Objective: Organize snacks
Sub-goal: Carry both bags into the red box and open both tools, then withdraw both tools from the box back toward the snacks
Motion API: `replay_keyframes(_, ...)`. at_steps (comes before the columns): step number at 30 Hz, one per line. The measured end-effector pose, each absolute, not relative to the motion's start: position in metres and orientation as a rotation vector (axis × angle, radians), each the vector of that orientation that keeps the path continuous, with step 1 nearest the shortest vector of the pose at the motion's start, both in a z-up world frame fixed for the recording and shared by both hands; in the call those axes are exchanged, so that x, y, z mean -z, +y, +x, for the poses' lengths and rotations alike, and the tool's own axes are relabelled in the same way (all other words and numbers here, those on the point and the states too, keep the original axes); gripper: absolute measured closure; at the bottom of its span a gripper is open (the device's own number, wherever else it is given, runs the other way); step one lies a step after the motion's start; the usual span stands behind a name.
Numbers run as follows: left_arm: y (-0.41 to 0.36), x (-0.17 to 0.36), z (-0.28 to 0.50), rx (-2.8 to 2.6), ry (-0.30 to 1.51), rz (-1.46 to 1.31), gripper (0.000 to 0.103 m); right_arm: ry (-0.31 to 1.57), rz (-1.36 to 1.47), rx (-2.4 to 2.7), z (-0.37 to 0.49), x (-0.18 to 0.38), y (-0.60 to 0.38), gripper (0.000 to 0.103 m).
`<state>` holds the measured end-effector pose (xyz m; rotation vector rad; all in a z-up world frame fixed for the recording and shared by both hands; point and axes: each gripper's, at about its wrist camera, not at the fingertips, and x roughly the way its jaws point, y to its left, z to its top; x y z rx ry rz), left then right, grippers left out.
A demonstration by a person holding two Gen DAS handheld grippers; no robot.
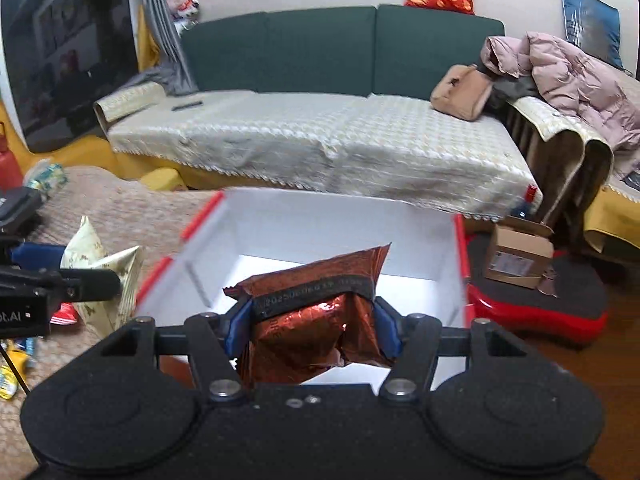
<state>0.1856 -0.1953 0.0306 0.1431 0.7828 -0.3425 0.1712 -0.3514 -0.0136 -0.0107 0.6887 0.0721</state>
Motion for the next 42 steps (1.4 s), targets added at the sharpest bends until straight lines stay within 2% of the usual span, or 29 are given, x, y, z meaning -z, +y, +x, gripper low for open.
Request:
replay_keyframes(12, -0.242, 0.015, 0.226, 0.328, 0.896, 0.244, 0.057, 0.776, -0.041, -0.047, 0.194, 0.044, -0.364, 0.042)
replay_keyframes(21, -0.242, 0.037, 0.227, 0.319, 0.953, 0.269, 0.056, 0.803, -0.054, -0.047, 0.198, 0.053, -0.362, 0.041)
replay_keyframes(26, -0.238, 0.033, 0.224, 0.318, 0.947, 0.255, 0.054, 0.801, -0.057, -0.041, 0.192, 0.052, -0.363, 0.034)
replay_keyframes(29, -0.233, 0.025, 0.219, 0.325, 0.936, 0.228, 0.052, 0.788, -0.05, -0.039, 0.189, 0.047, -0.365, 0.023)
replay_keyframes(42, -0.206, -0.02, 0.18, 0.325, 0.842, 0.174, 0.044, 0.705, -0.017, -0.091, 0.147, 0.003, -0.353, 0.017)
